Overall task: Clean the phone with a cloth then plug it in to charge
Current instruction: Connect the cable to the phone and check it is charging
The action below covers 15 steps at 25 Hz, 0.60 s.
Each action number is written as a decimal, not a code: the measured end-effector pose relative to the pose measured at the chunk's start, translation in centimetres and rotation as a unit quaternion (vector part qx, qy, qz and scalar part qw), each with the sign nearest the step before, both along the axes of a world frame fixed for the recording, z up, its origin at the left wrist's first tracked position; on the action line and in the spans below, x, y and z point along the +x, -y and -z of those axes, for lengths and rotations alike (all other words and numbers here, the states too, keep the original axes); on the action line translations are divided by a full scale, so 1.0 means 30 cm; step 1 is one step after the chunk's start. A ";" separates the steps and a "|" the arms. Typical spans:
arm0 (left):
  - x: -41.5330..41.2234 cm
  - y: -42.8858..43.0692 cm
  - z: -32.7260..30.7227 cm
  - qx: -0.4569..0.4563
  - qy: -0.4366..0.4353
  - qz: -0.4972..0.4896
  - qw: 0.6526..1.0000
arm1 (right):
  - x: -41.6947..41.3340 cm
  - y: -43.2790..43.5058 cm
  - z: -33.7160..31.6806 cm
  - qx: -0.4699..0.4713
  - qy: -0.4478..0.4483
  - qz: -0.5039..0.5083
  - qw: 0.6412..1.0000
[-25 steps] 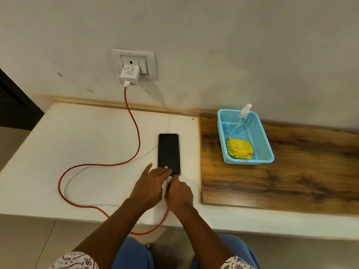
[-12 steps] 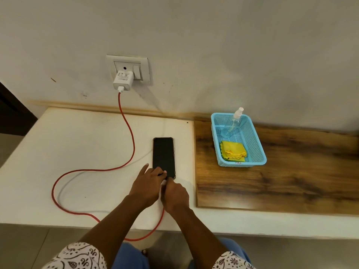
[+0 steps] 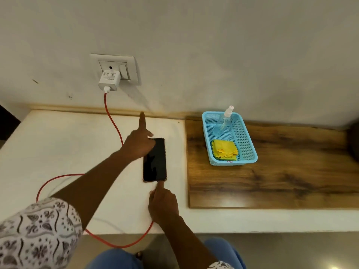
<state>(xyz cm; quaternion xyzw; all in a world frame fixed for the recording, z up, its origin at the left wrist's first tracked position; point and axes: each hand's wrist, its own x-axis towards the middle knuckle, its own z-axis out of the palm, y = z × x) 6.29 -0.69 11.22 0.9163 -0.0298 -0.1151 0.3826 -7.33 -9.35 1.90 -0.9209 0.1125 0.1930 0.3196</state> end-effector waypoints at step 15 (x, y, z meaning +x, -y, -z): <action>0.305 0.002 -0.153 -0.028 0.032 -0.174 0.984 | -0.031 -0.007 0.007 0.012 0.051 -0.011 0.999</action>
